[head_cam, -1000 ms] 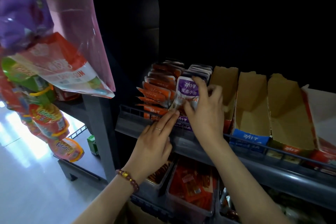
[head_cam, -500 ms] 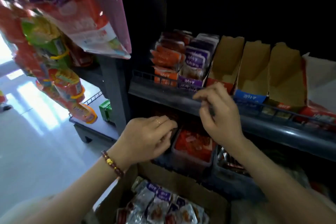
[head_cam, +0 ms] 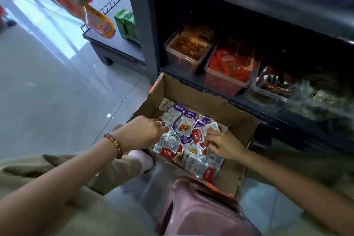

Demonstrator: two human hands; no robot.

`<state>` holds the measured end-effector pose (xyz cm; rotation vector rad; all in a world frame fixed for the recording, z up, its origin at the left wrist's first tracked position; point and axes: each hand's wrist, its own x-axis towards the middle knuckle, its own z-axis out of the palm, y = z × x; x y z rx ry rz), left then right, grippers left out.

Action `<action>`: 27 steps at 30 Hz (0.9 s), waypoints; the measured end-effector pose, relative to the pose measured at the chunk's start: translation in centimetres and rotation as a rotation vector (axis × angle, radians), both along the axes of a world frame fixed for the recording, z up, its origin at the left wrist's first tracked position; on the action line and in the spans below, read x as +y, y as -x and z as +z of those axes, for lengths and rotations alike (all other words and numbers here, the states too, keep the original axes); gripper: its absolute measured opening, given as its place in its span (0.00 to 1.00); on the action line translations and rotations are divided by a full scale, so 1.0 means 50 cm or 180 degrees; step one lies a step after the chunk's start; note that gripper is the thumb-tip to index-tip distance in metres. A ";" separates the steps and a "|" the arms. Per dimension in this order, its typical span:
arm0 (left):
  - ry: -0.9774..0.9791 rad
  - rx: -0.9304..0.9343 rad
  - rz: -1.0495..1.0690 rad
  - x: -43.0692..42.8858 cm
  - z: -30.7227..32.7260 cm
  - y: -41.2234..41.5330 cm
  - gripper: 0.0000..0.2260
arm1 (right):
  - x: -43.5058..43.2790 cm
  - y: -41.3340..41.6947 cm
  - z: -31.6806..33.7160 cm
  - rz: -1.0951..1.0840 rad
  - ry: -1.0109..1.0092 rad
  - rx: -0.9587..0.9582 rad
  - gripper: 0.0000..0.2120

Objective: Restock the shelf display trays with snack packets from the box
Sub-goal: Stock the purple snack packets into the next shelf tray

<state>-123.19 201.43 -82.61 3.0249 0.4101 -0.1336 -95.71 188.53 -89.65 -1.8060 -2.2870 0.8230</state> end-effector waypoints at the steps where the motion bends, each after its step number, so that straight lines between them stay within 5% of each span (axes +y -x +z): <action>1: 0.0062 0.0047 0.0014 -0.005 -0.013 0.013 0.04 | 0.000 0.000 -0.037 -0.0081 0.0237 -0.0086 0.08; 9: 0.0608 0.0230 0.0521 0.012 -0.074 0.045 0.06 | 0.064 0.121 -0.178 -0.0950 0.1095 -0.0700 0.39; 14: 0.0797 0.0131 0.0761 0.033 -0.077 0.019 0.08 | 0.138 0.164 -0.214 -0.0831 0.1385 -0.1602 0.35; 19: 0.0966 0.0098 0.0880 0.039 -0.081 0.022 0.09 | 0.149 0.196 -0.208 -0.0280 0.0819 -0.2142 0.33; 23: 0.1023 0.0248 0.1058 0.043 -0.093 0.031 0.10 | 0.136 0.174 -0.205 -0.0445 0.0484 -0.1723 0.22; 27: 0.1896 0.0190 0.1717 0.027 -0.097 0.028 0.10 | 0.131 0.148 -0.160 -0.1736 0.0329 0.0119 0.06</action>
